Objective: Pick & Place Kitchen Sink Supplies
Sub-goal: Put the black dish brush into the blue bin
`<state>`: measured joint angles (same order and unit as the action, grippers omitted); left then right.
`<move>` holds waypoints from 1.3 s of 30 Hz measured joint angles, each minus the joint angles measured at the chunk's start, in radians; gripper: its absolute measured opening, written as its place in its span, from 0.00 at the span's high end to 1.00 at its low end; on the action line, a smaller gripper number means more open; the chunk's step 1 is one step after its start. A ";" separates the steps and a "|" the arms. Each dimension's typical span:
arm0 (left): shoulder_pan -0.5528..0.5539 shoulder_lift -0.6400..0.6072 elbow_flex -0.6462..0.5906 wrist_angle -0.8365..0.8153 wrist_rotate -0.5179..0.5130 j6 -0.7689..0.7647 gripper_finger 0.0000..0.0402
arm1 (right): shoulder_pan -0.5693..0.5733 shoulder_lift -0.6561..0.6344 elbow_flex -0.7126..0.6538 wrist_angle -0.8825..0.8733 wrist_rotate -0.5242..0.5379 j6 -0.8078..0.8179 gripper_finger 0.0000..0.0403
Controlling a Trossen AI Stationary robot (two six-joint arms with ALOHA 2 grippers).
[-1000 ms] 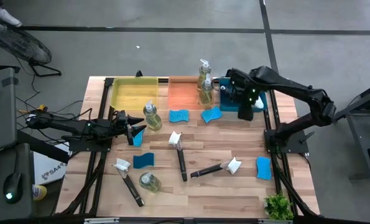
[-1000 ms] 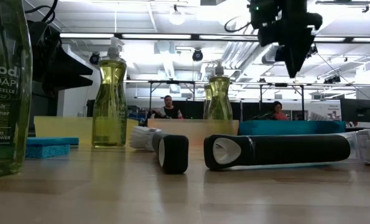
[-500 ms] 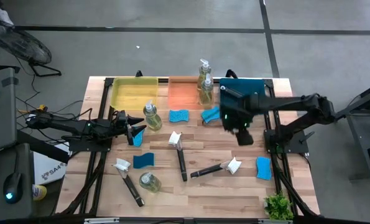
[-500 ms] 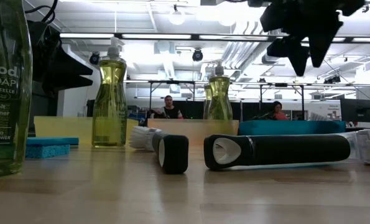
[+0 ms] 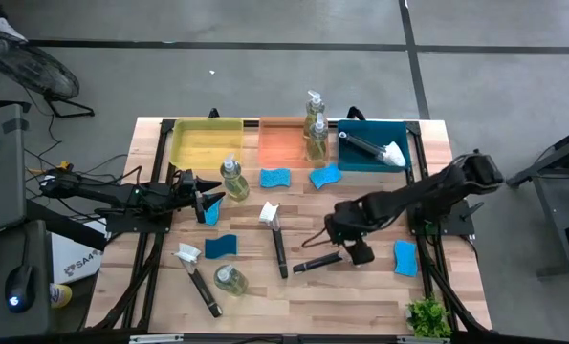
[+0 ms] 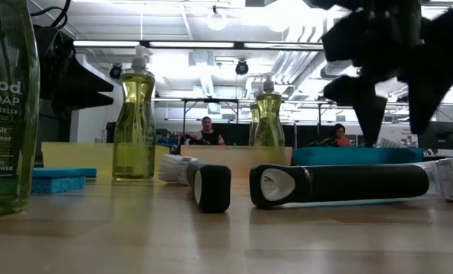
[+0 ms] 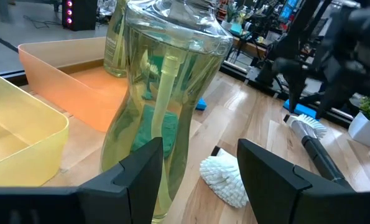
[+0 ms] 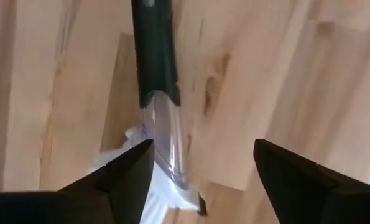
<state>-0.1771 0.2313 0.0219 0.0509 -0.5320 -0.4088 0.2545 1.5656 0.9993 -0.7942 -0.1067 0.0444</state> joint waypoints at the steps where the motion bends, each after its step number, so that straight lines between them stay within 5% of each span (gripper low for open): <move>1: 0.000 0.000 0.000 0.000 0.000 0.000 0.50 | 0.008 0.017 -0.001 0.007 -0.001 0.009 0.32; 15: 0.000 0.000 0.000 0.000 0.000 0.000 0.50 | 0.074 0.162 0.019 0.119 -0.065 0.166 0.31; 26: 0.000 0.000 0.000 0.000 0.000 0.000 0.50 | 0.096 0.217 0.022 0.117 -0.007 0.160 0.32; 39: 0.000 0.000 0.000 0.000 0.000 0.000 0.50 | 0.096 0.218 0.021 0.104 0.060 0.163 0.57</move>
<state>-0.1768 0.2312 0.0217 0.0509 -0.5316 -0.4090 0.3500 1.7840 1.0203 -0.6903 -0.0471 0.2069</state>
